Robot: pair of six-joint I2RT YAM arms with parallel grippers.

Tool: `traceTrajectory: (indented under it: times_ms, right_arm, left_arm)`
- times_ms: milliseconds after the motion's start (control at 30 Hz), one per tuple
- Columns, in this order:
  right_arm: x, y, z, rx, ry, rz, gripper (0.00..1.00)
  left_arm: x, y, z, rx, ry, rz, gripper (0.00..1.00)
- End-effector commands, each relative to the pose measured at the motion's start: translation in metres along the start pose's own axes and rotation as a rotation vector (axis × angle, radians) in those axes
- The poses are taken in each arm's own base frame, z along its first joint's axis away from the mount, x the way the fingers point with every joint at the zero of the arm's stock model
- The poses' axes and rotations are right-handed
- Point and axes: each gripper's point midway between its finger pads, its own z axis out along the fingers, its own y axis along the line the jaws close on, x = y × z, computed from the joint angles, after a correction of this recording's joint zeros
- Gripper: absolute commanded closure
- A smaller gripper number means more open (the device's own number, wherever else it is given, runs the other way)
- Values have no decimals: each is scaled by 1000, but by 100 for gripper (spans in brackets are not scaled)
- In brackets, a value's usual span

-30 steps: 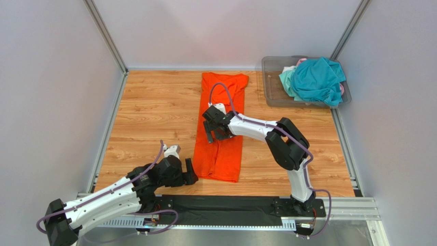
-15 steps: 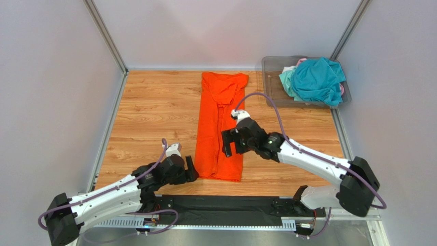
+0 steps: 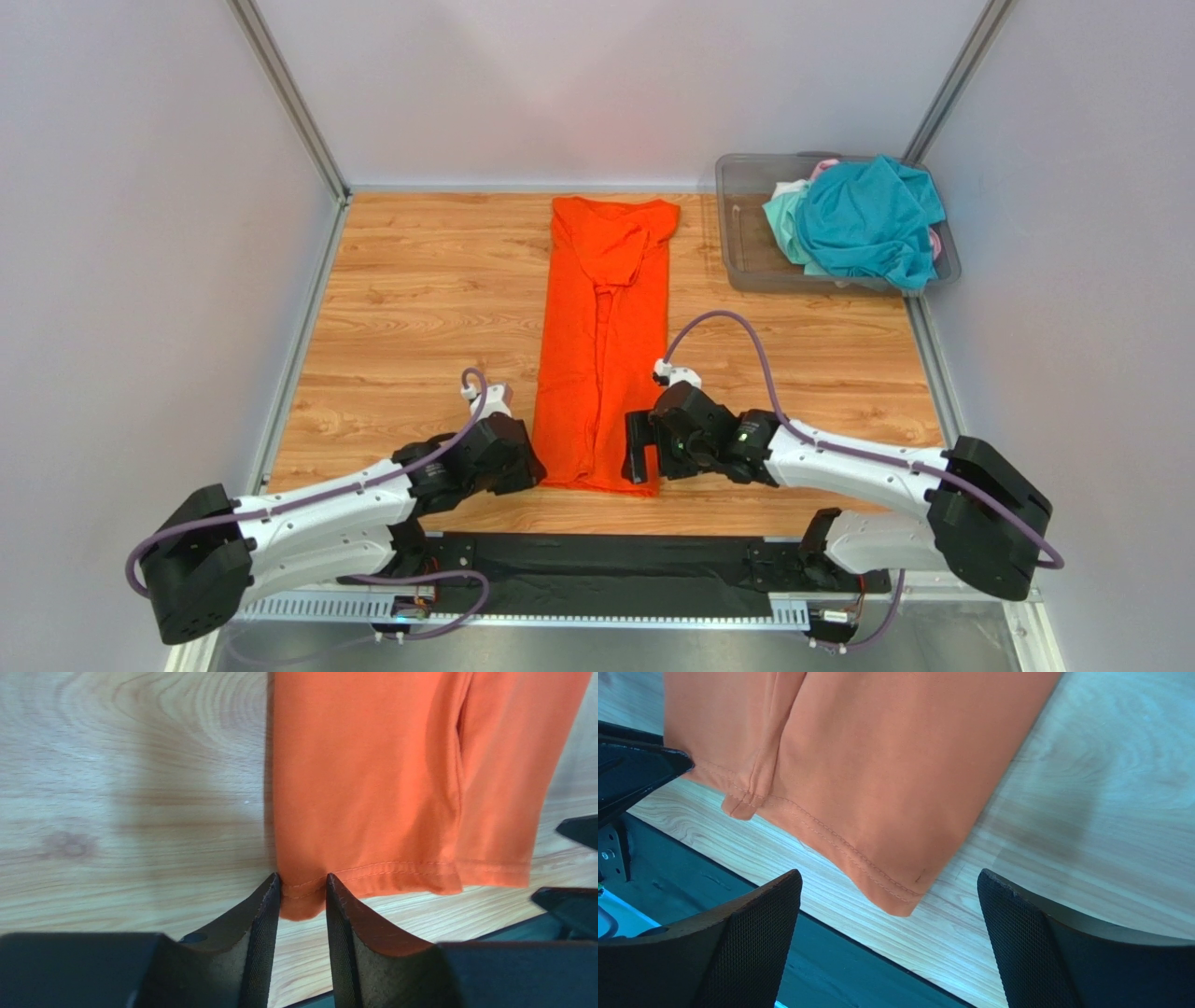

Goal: Fold and stack the t-shirts
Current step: Fold the tshirt

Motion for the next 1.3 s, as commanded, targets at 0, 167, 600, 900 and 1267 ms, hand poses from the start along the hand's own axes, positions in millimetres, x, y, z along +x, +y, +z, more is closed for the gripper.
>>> traceTrajectory:
  times_ms: [0,167,600,900,1267]
  right_arm:
    - [-6,11,4,25,-40,54,4]
    - [7,-3,4,160,-11,19,6]
    - [32,-18,7,239,48,67,33]
    - [46,-24,5,231,75,92,85]
    - [54,-18,-6,136,58,86,100]
  left_arm:
    - [12,1,5,-8,56,22,73]
    - [25,14,9,-68,107,-3,100]
    - [34,30,3,-97,128,-17,100]
    - [38,36,2,-113,140,-16,100]
    - [56,47,-10,-139,236,2,100]
